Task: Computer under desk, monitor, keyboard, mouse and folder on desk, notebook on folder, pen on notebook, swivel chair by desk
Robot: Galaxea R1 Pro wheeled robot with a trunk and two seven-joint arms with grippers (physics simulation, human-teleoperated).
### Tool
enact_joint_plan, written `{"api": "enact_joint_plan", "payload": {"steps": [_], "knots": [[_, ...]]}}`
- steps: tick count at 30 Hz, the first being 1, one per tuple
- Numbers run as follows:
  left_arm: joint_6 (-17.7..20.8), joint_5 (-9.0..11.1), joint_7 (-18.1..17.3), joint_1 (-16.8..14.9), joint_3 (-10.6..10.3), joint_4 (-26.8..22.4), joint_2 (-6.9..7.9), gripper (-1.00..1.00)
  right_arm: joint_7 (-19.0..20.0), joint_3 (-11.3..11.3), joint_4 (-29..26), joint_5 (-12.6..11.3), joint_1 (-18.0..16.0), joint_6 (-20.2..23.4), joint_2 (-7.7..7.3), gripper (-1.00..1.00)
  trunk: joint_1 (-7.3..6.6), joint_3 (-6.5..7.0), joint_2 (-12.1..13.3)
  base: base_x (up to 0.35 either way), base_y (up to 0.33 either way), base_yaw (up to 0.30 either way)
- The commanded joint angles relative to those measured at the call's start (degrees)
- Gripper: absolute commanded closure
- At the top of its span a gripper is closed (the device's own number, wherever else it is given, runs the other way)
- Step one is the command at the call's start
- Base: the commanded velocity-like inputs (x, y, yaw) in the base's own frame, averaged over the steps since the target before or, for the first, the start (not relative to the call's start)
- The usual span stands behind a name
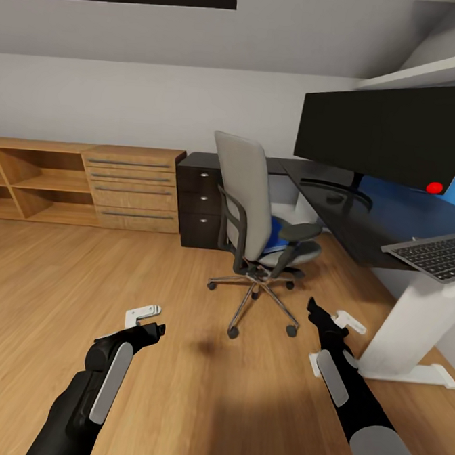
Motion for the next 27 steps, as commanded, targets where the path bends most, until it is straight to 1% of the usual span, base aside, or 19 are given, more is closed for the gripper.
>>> {"api": "enact_joint_plan", "payload": {"steps": [1, 3, 6, 7, 8, 22, 26, 27], "knots": [[0.14, 0.6, 0.54, -0.03, -0.01, 0.01, 0.0, -1.0, -0.15, 0.11, 0.0, -0.25, -0.02, -0.44, -0.05, -1.0, 0.02, -0.06, -0.02, 0.298, 0.0, 0.0], [0.18, 0.6, 0.57, -0.03, 0.01, 0.09, 0.0, -1.0, -0.17, 0.1, 0.02, 0.81, -0.02, -1.66, -0.06, -1.0, 0.02, -0.06, -0.02, 0.197, 0.0, 0.0], [0.17, 0.63, 0.53, -0.03, 0.04, 0.11, 0.0, -1.0, -0.18, 0.1, 0.07, 1.62, -0.02, -2.71, -0.05, -1.0, 0.02, -0.06, -0.02, 0.073, 0.0, 0.0], [0.15, 0.65, 0.51, -0.03, 0.09, 0.12, 0.16, -1.0, -0.18, 0.08, 0.08, 2.19, -0.02, -3.14, -0.04, -1.0, 0.02, -0.06, -0.02, 0.048, 0.0, 0.0], [0.14, 0.68, 0.5, -0.03, 0.16, 0.12, 0.66, -1.0, -0.18, 0.07, 0.09, 2.67, -0.02, -3.45, -0.04, -1.0, 0.02, -0.06, -0.02, 0.222, 0.0, 0.0], [0.14, 0.78, 0.64, -0.03, 0.21, 0.21, 0.99, -1.0, -0.18, 0.14, 1.18, 3.07, -0.02, -4.31, -0.01, -1.0, 0.02, -0.06, -0.02, 0.303, 0.0, 0.0], [0.18, 0.73, 0.55, -0.03, 1.01, 0.11, 1.06, -1.0, -0.18, 0.19, 1.34, 3.18, -0.02, -4.36, 0.07, -1.0, 0.02, -0.06, -0.02, 0.126, 0.0, 0.0], [0.19, 0.65, 0.45, -0.03, 2.69, 0.04, 1.06, -1.0, -0.18, 0.19, 1.45, 3.22, -0.02, -4.45, 0.1, -1.0, 0.02, -0.06, -0.02, 0.074, 0.0, 0.0]]}}
